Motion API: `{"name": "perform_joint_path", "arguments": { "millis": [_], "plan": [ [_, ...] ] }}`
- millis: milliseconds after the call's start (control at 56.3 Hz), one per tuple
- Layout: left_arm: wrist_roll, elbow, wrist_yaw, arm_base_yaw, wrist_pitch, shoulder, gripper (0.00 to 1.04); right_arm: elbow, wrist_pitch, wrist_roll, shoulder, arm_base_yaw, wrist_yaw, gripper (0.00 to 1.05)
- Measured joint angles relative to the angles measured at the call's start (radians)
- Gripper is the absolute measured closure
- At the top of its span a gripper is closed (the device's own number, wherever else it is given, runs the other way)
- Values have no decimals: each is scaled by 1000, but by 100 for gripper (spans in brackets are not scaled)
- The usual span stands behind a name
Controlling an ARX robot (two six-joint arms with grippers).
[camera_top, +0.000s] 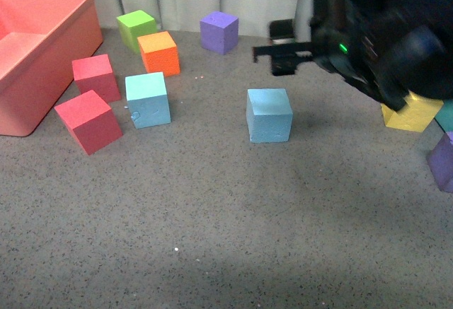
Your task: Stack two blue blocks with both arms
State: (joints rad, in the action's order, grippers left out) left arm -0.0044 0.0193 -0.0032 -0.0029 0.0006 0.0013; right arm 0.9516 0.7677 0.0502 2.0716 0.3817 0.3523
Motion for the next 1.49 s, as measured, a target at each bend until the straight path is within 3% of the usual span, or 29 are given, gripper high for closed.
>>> {"name": "perform_joint_path", "arguments": {
  "millis": [53, 107, 249, 320, 711, 959, 1013, 1066, 1492],
  "plan": [
    [0, 0, 1, 0, 0, 0, 7, -138, 277, -22, -61, -34, -21, 55],
    [0, 0, 1, 0, 0, 0, 7, -248, 420, -32, -172, -71, -48, 67],
    [0, 0, 1, 0, 0, 0, 7, -448, 470, -45, -342, -138, -103, 96],
    [0, 0, 1, 0, 0, 0, 7, -509, 439, -51, -389, -154, -128, 104],
    [0, 0, 1, 0, 0, 0, 7, -767, 350, -50, -748, -258, -229, 104],
    [0, 0, 1, 0, 0, 0, 7, -868, 220, -51, -982, -304, -275, 104],
    [0, 0, 1, 0, 0, 0, 7, -884, 176, -51, -1044, -354, -341, 104],
    [0, 0, 0, 0, 0, 0, 7, -898, 134, -50, -1099, -375, -343, 104],
    [0, 0, 1, 0, 0, 0, 7, -945, -150, -50, -1439, -379, -351, 104]
  ]
}}
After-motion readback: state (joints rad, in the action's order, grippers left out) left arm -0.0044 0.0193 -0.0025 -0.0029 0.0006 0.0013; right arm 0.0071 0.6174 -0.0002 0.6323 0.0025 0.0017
